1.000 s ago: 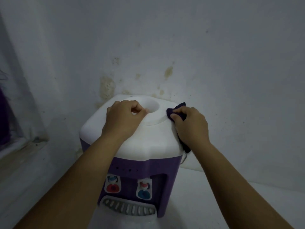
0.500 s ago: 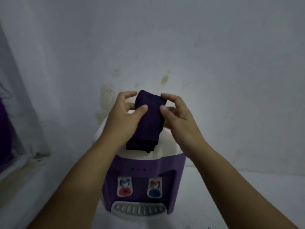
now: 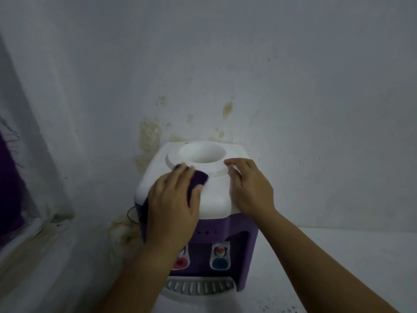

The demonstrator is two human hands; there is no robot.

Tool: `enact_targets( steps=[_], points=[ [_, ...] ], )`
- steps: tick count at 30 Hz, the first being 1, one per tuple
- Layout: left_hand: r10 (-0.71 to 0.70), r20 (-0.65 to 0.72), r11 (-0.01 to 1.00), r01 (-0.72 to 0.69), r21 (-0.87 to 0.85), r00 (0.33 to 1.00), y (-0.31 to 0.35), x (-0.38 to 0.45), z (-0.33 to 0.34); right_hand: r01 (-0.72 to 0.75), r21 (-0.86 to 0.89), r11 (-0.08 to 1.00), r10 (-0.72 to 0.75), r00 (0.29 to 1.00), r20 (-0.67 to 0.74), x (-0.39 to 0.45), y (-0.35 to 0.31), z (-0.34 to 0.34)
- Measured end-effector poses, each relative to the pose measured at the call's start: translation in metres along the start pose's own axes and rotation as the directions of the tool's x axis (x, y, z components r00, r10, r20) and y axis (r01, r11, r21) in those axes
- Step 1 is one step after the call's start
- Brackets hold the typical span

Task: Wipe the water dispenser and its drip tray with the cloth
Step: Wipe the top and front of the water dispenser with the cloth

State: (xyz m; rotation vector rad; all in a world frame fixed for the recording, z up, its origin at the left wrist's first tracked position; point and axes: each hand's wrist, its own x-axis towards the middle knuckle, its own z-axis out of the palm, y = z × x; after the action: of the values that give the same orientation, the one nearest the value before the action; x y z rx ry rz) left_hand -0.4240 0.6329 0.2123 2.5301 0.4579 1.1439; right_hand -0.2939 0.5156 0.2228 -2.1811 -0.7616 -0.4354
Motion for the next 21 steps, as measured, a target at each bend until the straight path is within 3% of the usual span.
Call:
enact_targets(
  steps=[3, 5, 9, 14, 16, 19, 21],
  points=[
    [0.241, 0.068, 0.97, -0.241, -0.016, 0.968, 0.007, -0.009, 0.001, -0.027, 0.122, 0.992, 0.027, 1.0, -0.002, 0.004, 0.005, -0.004],
    [0.253, 0.092, 0.967, -0.25, -0.044, 0.963, -0.004, 0.002, -0.005, -0.04, 0.172, 0.984, 0.034, 0.999, 0.036, 0.005, 0.011, -0.008],
    [0.099, 0.024, 0.993, -0.097, -0.065, 0.995, -0.01, 0.015, -0.009, 0.016, 0.176, 0.984, -0.022, 0.999, 0.031, -0.001, 0.017, -0.007],
    [0.388, 0.068, 0.921, -0.39, 0.018, 0.919, 0.024, -0.017, 0.015, 0.009, 0.26, 0.966, -0.01, 1.0, 0.002, -0.004, 0.019, -0.005],
    [0.337, 0.044, 0.94, -0.339, 0.046, 0.94, 0.018, -0.006, 0.013, -0.006, 0.315, 0.949, -0.001, 1.0, 0.02, -0.005, 0.021, -0.007],
    [0.023, -0.074, 0.999, -0.025, -0.03, 0.997, 0.013, 0.013, 0.007, -0.048, 0.395, 0.918, 0.046, 0.999, 0.013, -0.007, 0.023, -0.006],
    [0.1, -0.097, 0.995, -0.097, 0.036, 0.99, 0.021, 0.003, 0.014, -0.057, 0.432, 0.9, 0.068, 0.998, -0.011, -0.008, 0.025, -0.006]
  ],
)
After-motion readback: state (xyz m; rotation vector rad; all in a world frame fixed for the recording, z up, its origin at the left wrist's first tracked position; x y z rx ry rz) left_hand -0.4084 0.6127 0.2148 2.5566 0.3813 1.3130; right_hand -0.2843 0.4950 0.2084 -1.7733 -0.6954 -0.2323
